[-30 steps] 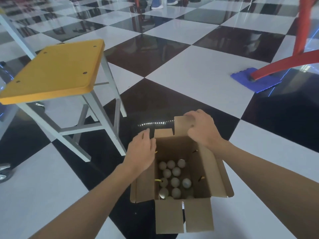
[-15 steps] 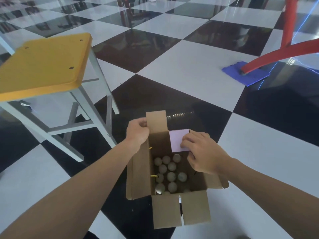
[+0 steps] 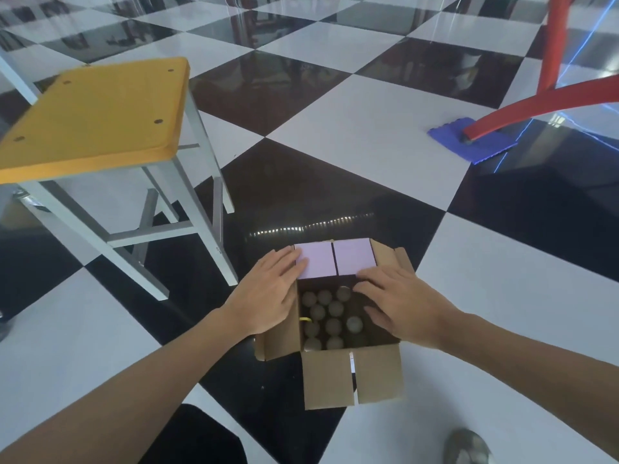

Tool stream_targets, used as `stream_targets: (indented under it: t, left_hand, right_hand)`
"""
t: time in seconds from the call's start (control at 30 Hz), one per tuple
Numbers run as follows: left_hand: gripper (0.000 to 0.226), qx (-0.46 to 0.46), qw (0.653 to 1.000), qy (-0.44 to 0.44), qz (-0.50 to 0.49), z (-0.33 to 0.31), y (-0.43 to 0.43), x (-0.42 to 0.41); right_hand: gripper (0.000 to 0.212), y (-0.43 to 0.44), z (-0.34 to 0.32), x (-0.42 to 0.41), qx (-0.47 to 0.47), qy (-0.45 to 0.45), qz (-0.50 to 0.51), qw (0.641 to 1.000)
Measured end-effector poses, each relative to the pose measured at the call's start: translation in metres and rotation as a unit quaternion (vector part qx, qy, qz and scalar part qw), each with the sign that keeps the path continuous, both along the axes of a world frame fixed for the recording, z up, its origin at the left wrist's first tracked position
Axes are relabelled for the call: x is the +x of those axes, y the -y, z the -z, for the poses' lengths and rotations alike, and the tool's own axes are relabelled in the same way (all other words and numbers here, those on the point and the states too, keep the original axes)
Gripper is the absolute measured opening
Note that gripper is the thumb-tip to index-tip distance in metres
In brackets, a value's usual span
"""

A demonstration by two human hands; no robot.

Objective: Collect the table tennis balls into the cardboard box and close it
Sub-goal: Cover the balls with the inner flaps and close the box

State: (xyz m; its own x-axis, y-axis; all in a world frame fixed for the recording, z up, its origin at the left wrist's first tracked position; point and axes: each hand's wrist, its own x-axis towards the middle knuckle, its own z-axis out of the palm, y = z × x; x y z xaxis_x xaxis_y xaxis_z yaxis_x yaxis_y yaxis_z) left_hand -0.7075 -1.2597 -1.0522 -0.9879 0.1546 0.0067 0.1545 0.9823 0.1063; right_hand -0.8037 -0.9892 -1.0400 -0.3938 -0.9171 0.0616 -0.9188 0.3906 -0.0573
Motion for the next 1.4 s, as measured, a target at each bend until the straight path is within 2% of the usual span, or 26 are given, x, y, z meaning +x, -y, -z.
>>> stream_targets:
  t: [0.17,0.27,0.37,0.43,0.5,0.6,0.67,0.77,0.87,0.93,1.03,1.13,1.27,1.33,1.4]
  left_hand:
    - [0.059,0.002,1.0,-0.003,0.026,-0.003,-0.014,0.004]
    - [0.059,-0.001,1.0,0.006,0.031,0.0,-0.021,0.008]
    - [0.058,0.003,0.999,0.018,0.04,0.001,-0.019,0.01]
    - [0.057,-0.006,0.998,0.024,0.057,0.002,-0.017,0.01]
    - [0.058,-0.001,0.997,0.035,0.065,0.001,-0.014,0.012]
    - [0.06,0.027,0.996,0.047,0.077,-0.003,-0.007,0.015]
    - [0.059,0.045,0.994,0.054,0.08,-0.005,-0.004,0.015]
    - [0.062,0.082,0.991,0.078,0.066,-0.008,0.0,0.015]
    - [0.063,0.081,0.99,0.091,0.075,-0.009,0.003,0.017]
    - [0.064,0.057,0.991,0.084,0.082,-0.009,0.006,0.018]
    - [0.064,0.042,0.994,0.067,0.075,-0.008,0.005,0.021]
    - [0.062,0.047,0.995,0.054,0.068,-0.007,0.005,0.024]
    - [0.063,0.005,0.993,0.07,0.089,-0.006,0.01,0.029]
    - [0.063,-0.01,0.993,0.073,0.094,-0.006,0.01,0.028]
    - [0.062,-0.012,0.993,0.071,0.091,-0.006,0.009,0.027]
  right_hand:
    - [0.028,-0.019,-0.014,0.016,0.006,0.0,-0.143,0.99]
    - [0.042,-0.036,-0.014,0.027,0.051,0.0,-0.182,0.982]
    - [0.066,-0.046,-0.01,0.034,0.111,-0.037,-0.197,0.973]
    - [0.075,-0.047,-0.006,0.036,0.128,-0.068,-0.2,0.969]
    - [0.069,-0.048,-0.007,0.035,0.125,-0.085,-0.211,0.966]
    - [0.054,-0.052,-0.012,0.034,0.108,-0.063,-0.233,0.964]
    - [0.04,-0.052,-0.016,0.033,0.061,-0.049,-0.214,0.974]
    - [0.028,-0.044,-0.02,0.031,-0.046,0.023,-0.119,0.992]
    - [0.03,-0.029,-0.017,0.028,-0.13,0.121,0.035,0.983]
    - [0.035,-0.02,-0.012,0.023,-0.126,0.127,0.081,0.981]
    - [0.024,-0.014,-0.009,0.02,-0.035,0.049,0.019,0.998]
    - [0.014,-0.01,-0.009,0.026,-0.036,-0.023,-0.076,0.996]
    - [0.037,0.001,-0.011,0.044,0.016,-0.028,-0.185,0.982]
    - [0.052,0.005,-0.005,0.054,0.071,-0.058,-0.204,0.975]
    - [0.053,0.008,0.003,0.063,0.087,-0.095,-0.209,0.969]
